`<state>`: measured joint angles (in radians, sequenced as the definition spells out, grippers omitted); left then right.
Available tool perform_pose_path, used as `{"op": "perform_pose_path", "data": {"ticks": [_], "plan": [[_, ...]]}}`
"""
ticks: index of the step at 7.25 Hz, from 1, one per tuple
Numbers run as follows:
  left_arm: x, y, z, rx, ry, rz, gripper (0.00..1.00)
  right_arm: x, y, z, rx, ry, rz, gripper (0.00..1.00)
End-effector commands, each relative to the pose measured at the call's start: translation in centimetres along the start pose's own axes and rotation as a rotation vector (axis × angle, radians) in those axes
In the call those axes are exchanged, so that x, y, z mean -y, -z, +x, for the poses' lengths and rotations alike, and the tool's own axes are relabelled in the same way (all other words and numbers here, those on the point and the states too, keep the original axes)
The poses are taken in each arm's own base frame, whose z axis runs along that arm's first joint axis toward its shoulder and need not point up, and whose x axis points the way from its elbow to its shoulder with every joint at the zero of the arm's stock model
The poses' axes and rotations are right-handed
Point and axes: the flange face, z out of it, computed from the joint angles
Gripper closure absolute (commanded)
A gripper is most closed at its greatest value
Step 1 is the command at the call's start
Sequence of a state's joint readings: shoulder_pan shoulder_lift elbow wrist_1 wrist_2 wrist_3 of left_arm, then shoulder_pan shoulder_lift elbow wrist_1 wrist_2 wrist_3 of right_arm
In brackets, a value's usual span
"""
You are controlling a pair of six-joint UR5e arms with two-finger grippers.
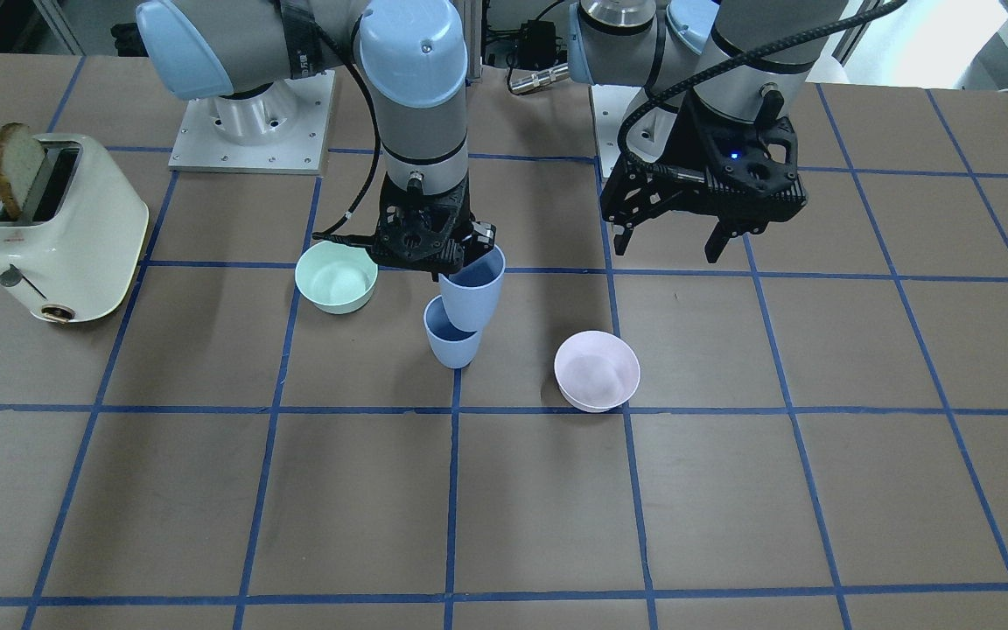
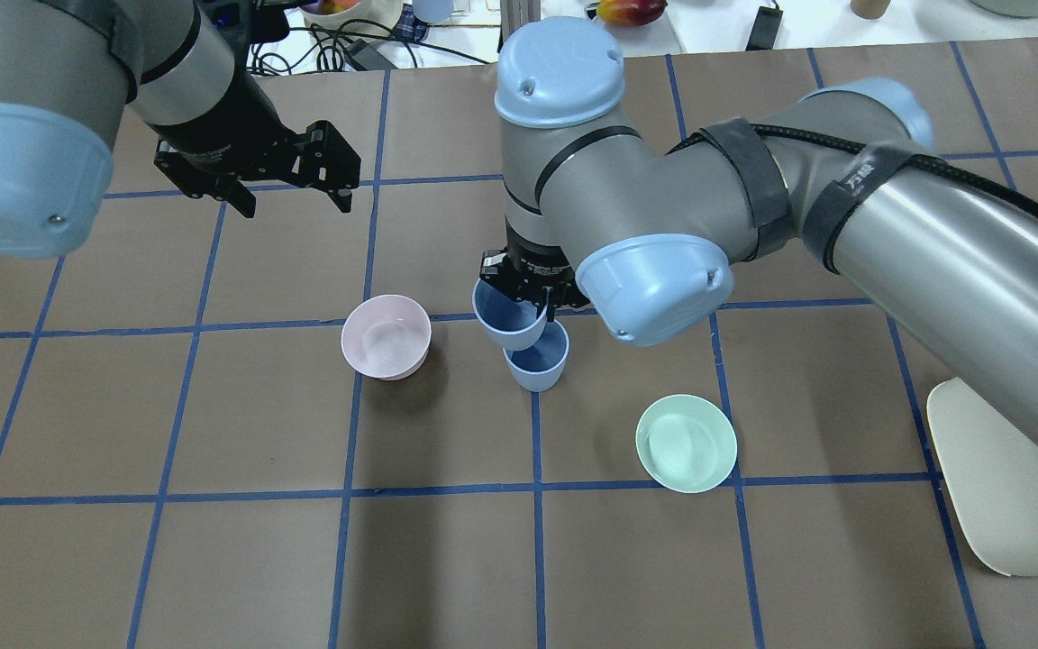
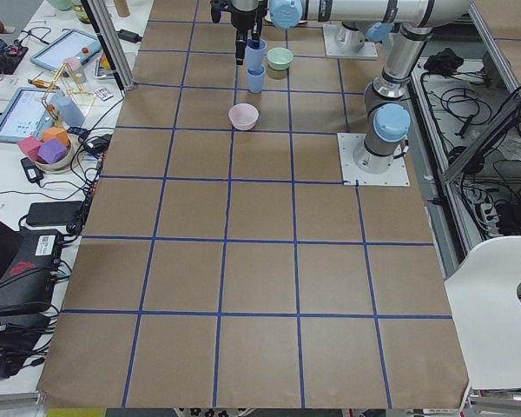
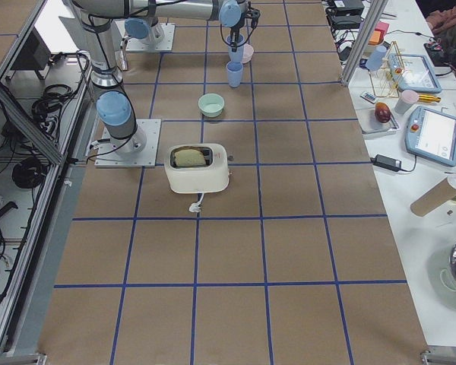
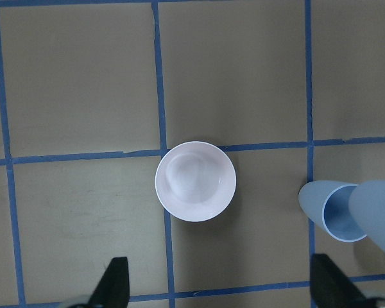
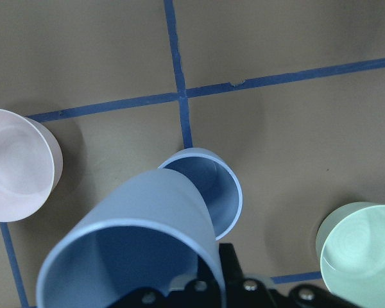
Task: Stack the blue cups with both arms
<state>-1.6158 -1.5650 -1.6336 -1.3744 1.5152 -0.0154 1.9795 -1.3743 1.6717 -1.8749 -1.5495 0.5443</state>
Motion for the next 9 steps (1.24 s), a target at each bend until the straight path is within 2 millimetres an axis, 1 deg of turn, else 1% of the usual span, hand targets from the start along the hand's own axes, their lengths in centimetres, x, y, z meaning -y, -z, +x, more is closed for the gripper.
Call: {"op": "perform_pose_path", "data": {"ticks": [1, 2, 3, 5, 6, 7, 8, 9], "plan": [[0.1, -0.2, -0.1, 0.002, 0.000, 0.014, 0.00, 0.3, -0.9, 0.5, -0.031, 0.020, 0.004, 1.00], [-0.2, 0.2, 0.0, 0.002, 0.000, 0.014, 0.00, 0.4, -1.1, 0.5, -0.024, 0.022, 0.001, 1.00], [-0.2, 0.2, 0.0, 0.002, 0.000, 0.014, 0.00, 0.7, -1.1, 0.8, -0.033, 0.016, 0.001, 1.00], [-0.2, 0.2, 0.0, 0.002, 0.000, 0.014, 0.00, 0.6, -1.2, 0.8, -0.030, 0.016, 0.000, 1.00], [-0.2, 0.2, -0.1, 0.003, 0.000, 0.014, 0.00, 0.4, -1.6, 0.9, -0.031, 0.011, -0.011, 1.00], [-0.2, 0.2, -0.1, 0.002, 0.001, 0.014, 0.00, 0.1, -2.7, 1.3, -0.043, 0.009, -0.025, 0.81], [-0.2, 0.3, -0.1, 0.003, 0.001, 0.016, 0.00, 0.2, -3.1, 1.3, -0.038, 0.011, -0.010, 0.61], [-0.2, 0.3, -0.8, 0.070, -0.012, 0.019, 0.00, 0.7, -2.4, 1.2, -0.011, 0.008, 0.032, 0.47]]}}
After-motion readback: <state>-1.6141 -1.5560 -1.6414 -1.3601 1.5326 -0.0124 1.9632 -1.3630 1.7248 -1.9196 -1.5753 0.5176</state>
